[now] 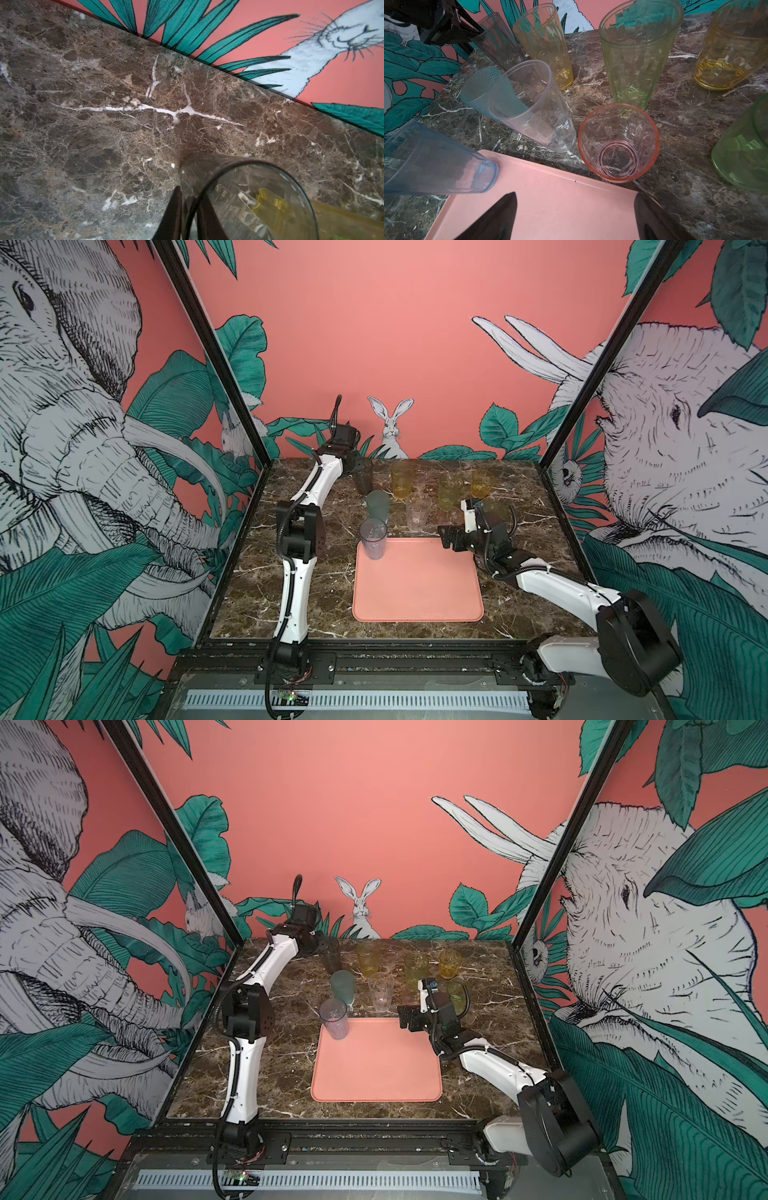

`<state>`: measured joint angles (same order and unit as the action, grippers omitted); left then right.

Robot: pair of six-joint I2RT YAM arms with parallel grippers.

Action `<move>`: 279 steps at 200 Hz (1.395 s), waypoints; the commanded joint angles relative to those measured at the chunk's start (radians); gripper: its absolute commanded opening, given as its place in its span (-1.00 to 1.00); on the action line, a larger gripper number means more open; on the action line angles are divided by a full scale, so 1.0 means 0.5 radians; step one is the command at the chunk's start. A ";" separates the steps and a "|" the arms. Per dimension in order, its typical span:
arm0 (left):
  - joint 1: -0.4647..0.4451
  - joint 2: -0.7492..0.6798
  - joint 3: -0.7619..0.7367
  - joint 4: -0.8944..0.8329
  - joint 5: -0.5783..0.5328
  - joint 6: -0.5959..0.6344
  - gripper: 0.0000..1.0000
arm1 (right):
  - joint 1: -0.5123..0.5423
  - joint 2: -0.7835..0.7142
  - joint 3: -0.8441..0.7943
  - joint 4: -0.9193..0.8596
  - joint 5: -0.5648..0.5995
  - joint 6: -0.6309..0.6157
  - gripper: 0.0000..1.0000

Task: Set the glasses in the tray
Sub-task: 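Lower the left gripper and close it on the grey cup's rim, then lift the grey cup with the left gripper and carry it toward the tray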

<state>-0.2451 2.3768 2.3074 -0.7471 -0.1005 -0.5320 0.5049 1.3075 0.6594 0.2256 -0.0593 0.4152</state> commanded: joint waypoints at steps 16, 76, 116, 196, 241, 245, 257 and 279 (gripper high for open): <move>0.009 -0.036 0.056 -0.027 -0.004 -0.005 -0.83 | -0.001 -0.023 0.043 0.026 0.034 -0.002 0.81; 0.014 -0.206 -0.104 -0.019 -0.025 0.049 -0.94 | -0.003 -0.014 0.052 0.014 0.027 -0.002 0.80; 0.038 -0.396 -0.278 -0.030 -0.032 0.114 -0.99 | -0.005 -0.020 0.053 0.011 0.021 0.001 0.81; 0.045 -0.879 -0.550 -0.312 -0.119 0.304 -1.00 | -0.003 -0.010 0.059 0.012 0.009 0.010 0.80; 0.042 -1.170 -0.669 -0.614 -0.159 0.370 -1.00 | -0.002 -0.016 0.062 0.014 -0.021 0.036 0.81; 0.042 -1.199 -0.692 -0.631 -0.156 0.375 -1.00 | -0.004 -0.019 0.059 0.015 -0.018 0.036 0.81; 0.042 -1.281 -0.737 -0.698 -0.152 0.390 -1.00 | -0.002 -0.024 0.059 0.010 -0.014 0.035 0.81; 0.039 -1.435 -0.808 -0.833 -0.172 0.414 -1.00 | -0.001 -0.039 0.050 0.016 -0.007 0.035 0.81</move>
<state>-0.2276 1.7641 1.9381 -1.0477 -0.1661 -0.3481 0.5049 1.3075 0.6594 0.2111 -0.0643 0.4206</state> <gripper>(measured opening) 0.085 0.903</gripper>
